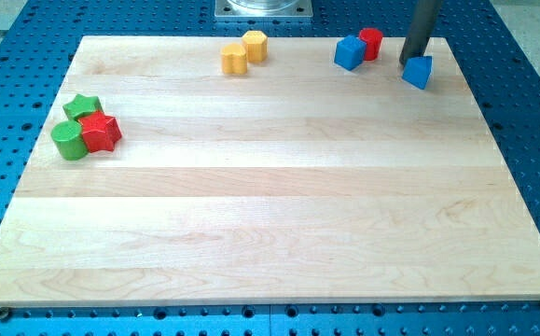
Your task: Place the red circle above the hexagon
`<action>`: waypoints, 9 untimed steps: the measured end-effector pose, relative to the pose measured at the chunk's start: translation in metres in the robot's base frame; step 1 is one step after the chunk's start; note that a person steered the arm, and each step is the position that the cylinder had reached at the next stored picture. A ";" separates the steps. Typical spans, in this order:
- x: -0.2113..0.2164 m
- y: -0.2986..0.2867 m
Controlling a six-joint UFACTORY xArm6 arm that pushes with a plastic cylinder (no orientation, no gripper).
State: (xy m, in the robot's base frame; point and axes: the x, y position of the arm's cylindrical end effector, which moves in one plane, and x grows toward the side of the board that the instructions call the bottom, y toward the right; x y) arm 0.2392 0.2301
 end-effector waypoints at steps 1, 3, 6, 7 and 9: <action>-0.020 -0.037; -0.011 -0.114; -0.036 -0.088; -0.047 -0.094; -0.048 -0.084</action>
State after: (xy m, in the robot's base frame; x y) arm 0.1913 0.1461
